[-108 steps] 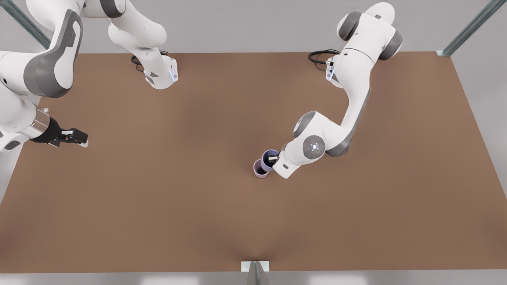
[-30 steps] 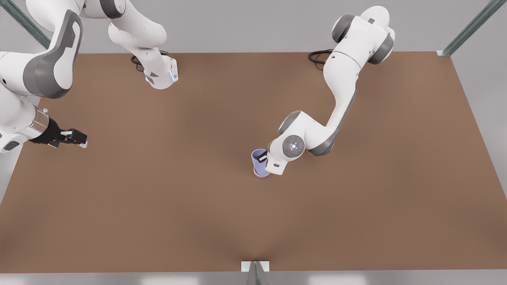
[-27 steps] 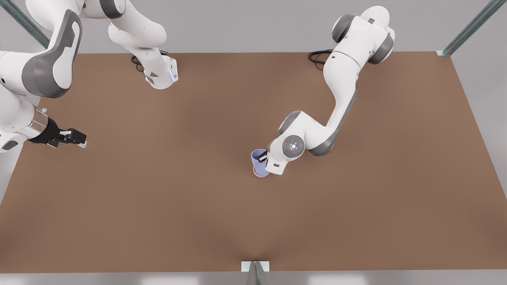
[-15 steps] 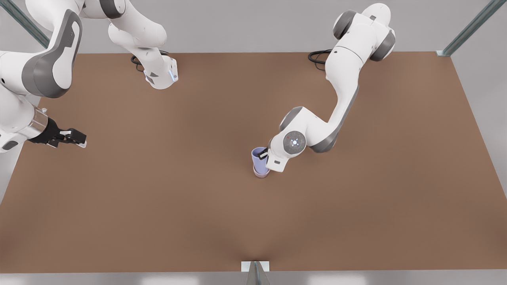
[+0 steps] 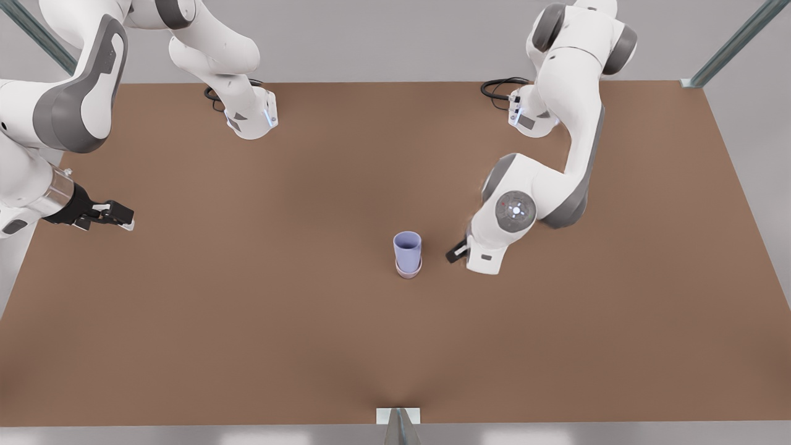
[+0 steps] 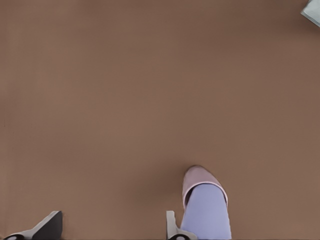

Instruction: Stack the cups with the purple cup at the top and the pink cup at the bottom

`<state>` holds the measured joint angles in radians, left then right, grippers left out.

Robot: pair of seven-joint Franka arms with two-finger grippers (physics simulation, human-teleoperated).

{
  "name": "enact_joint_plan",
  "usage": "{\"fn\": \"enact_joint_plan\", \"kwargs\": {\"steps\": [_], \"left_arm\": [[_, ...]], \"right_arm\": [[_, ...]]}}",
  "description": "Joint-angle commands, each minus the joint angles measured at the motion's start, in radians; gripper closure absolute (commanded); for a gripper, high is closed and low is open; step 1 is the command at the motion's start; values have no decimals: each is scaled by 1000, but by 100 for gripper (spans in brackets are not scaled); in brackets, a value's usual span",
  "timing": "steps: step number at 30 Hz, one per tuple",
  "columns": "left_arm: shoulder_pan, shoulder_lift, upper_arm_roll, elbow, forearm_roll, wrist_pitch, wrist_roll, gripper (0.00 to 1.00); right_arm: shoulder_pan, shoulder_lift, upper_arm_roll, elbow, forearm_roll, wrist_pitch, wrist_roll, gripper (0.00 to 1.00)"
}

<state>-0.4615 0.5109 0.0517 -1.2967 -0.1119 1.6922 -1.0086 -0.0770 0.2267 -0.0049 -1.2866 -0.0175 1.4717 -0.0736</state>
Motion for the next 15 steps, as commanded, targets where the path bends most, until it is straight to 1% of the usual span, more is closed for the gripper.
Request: {"fn": "enact_joint_plan", "kwargs": {"steps": [1, 3, 4, 7, 8, 9, 10, 11, 13, 15], "left_arm": [[1, -20, 129, 0, 14, -97, 597, 0], [0, -20, 261, 0, 12, -95, 815, 0], [0, -19, 297, 0, 12, -88, 857, 0], [3, -29, 313, 42, 11, -83, 849, 0], [15, -84, 306, 33, 14, -85, 857, 0], [89, -135, 217, 30, 23, -97, 851, 0], [245, -183, 4, 30, 155, -141, 852, 0], [300, -206, -65, 30, 181, -152, 855, 0], [304, -250, -70, -13, 186, -144, 892, 0], [304, -247, -70, -13, 189, -152, 898, 0]], "right_arm": [[0, -1, 0, 0, 1, -1, 0, 0], [2, -1, -1, 0, 1, -1, 0, 0], [2, -1, 0, 0, 1, -1, 0, 0], [2, -1, 0, 0, 1, -1, 0, 0], [2, -1, -1, 0, 1, -1, 0, 0], [2, -1, 0, 0, 1, -1, 0, 0], [2, -1, 0, 0, 1, -1, 0, 0], [2, -1, -1, 0, 1, -1, 0, 0], [2, -1, -1, 0, 1, -1, -2, 0], [2, -1, 0, 1, 1, -1, 0, 0]]}}
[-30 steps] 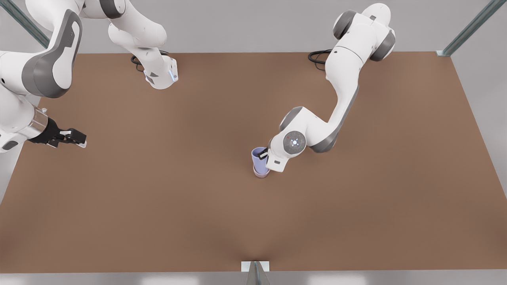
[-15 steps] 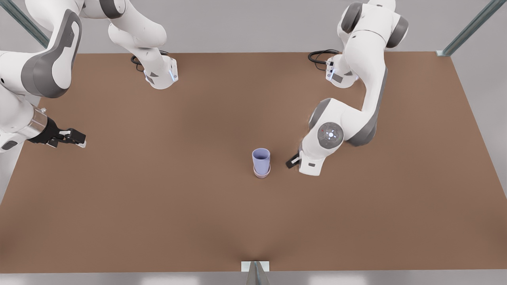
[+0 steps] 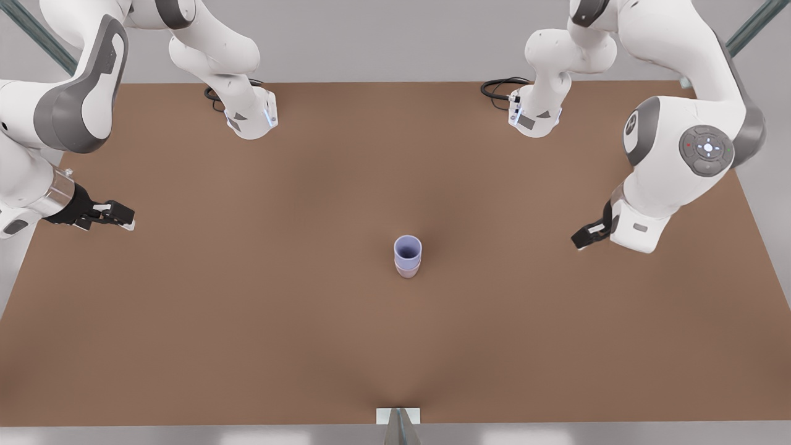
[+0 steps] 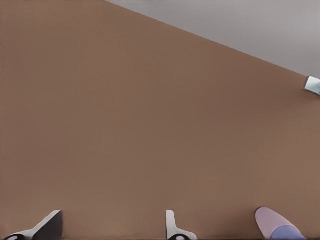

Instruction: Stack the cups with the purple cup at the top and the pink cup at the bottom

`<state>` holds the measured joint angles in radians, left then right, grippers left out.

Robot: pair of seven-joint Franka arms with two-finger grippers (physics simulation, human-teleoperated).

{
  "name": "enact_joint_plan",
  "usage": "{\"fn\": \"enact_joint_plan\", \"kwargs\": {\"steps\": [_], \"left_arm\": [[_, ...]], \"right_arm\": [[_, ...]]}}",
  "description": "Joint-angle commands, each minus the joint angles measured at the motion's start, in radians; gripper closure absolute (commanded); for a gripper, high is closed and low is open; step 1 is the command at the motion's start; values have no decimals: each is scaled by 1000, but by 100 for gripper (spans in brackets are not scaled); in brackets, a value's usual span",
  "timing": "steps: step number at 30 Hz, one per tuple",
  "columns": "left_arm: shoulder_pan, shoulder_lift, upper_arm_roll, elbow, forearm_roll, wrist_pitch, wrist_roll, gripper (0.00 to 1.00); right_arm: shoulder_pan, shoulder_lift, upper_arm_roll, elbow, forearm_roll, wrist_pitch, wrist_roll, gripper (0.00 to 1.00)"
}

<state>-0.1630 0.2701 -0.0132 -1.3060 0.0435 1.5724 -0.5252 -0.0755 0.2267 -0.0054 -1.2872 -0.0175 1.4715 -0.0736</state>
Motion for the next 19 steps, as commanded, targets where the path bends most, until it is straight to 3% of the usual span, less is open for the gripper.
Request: {"fn": "enact_joint_plan", "kwargs": {"steps": [1, 19], "left_arm": [[0, -3, -5, -1, 33, -34, 413, 0], [-3, 4, -5, 7, 32, -35, 413, 0]], "right_arm": [[-1, -1, -1, 0, 1, 0, 0, 0], [-1, -1, -1, 0, 1, 0, -2, 0]]}}
